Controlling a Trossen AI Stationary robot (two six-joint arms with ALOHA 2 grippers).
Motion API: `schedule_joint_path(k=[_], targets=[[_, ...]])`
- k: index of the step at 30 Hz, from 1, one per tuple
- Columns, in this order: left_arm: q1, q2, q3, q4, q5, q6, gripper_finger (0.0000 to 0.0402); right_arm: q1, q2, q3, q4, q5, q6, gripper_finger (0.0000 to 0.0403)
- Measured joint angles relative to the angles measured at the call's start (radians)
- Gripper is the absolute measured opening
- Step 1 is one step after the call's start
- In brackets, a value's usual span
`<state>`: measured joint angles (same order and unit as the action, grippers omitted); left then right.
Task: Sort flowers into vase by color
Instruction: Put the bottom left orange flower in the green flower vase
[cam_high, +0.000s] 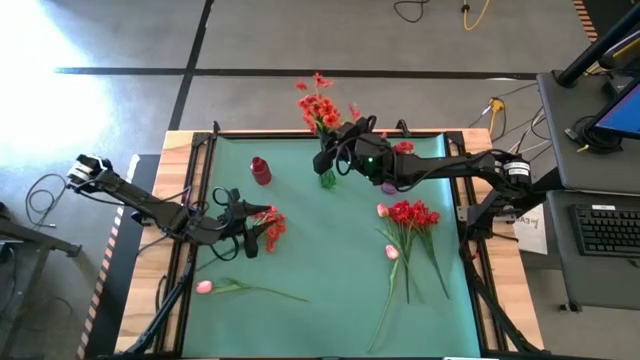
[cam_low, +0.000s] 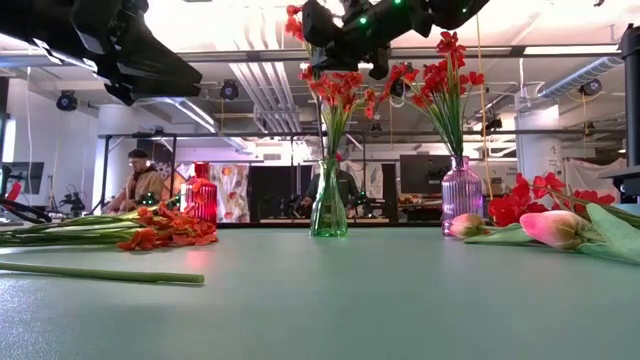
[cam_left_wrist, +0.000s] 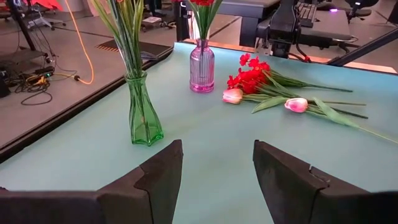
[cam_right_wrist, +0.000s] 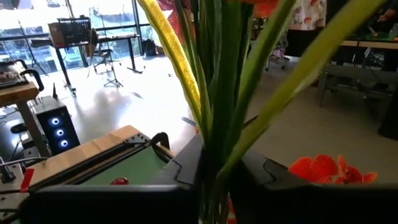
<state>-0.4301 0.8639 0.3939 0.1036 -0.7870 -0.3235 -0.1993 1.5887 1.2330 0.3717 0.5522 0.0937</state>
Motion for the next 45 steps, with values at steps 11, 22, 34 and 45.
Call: schedule_joint_path(k=[11,22,34,45], targets=[[0.000,0.000,0.000,-0.001,0.000,0.000,0.0184,0.000,0.000,-0.001,-0.037,0.000,0.003,0.0115],[0.000,0.000,0.000,-0.010,-0.015,0.001,0.0184,0.000,0.000,-0.001,-0.056,0.000,0.001,0.0123],[0.000,0.000,0.000,-0.010,-0.016,0.001,0.0184,0.000,0.000,-0.001,-0.061,-0.001,0.001,0.0123],[0.000,0.000,0.000,-0.017,-0.016,0.001,0.0184,0.000,0.000,-0.001,-0.106,-0.003,0.000,0.0197]])
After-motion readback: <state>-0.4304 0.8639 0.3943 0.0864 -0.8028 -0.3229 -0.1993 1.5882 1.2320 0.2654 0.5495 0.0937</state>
